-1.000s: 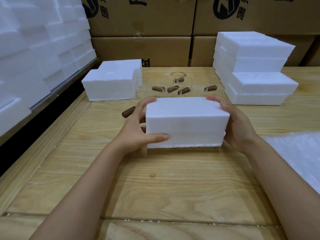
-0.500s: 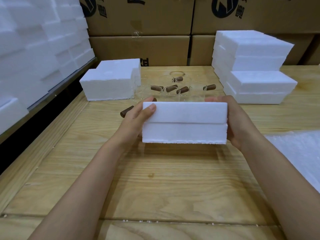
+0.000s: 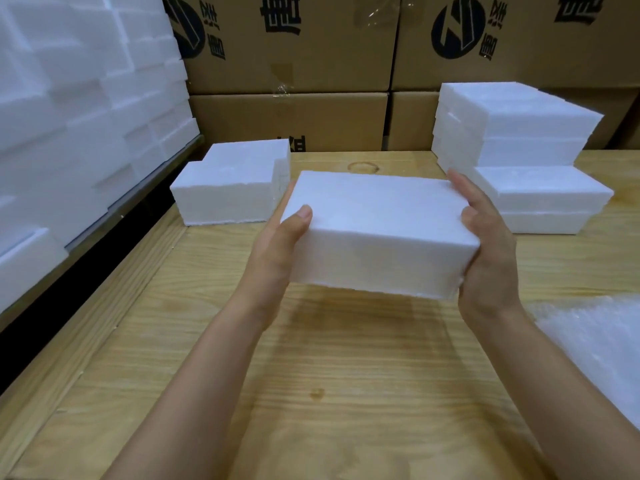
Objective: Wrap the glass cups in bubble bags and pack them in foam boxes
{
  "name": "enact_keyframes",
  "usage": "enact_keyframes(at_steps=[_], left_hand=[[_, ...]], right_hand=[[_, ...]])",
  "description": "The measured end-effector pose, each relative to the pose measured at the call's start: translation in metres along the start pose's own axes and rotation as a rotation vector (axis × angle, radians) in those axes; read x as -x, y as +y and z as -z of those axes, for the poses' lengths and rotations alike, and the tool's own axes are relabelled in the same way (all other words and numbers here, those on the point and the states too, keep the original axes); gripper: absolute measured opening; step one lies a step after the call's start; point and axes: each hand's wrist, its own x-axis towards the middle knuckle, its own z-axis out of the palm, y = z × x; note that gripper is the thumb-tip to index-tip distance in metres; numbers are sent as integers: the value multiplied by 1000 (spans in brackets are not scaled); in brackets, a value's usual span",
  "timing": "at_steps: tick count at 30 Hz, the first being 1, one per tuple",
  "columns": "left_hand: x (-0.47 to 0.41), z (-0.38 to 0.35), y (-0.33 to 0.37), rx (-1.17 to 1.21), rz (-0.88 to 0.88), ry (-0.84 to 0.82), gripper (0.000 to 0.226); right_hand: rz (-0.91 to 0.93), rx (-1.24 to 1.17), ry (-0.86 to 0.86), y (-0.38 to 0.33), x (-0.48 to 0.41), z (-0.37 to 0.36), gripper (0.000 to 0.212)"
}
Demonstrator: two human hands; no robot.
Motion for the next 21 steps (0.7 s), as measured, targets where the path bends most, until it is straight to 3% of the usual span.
enact_keyframes(at_steps=[3,7,11,16,18,21], left_hand=[[-18,10,15,11,-75,42,67],[-62,37,35,-132,-87,148,40],[-121,77,49,-112,-62,226,36],[-190,123,50,-33,-13,355,29],[-214,140,45,-39,23,389,20],[-243,161,38,-13,99,410,23]], right_hand=[[54,-86,-21,-2,-21,-23,45],[-4,-108,-112,-5,-74,-69,61],[-71,-39,-204,1,-136,-125,70],[-102,-1,-312,31,-203,-184,50],[-138,0,-358,45,-224,-202,49],[-196,-11,-412,64,-246,-224,51]])
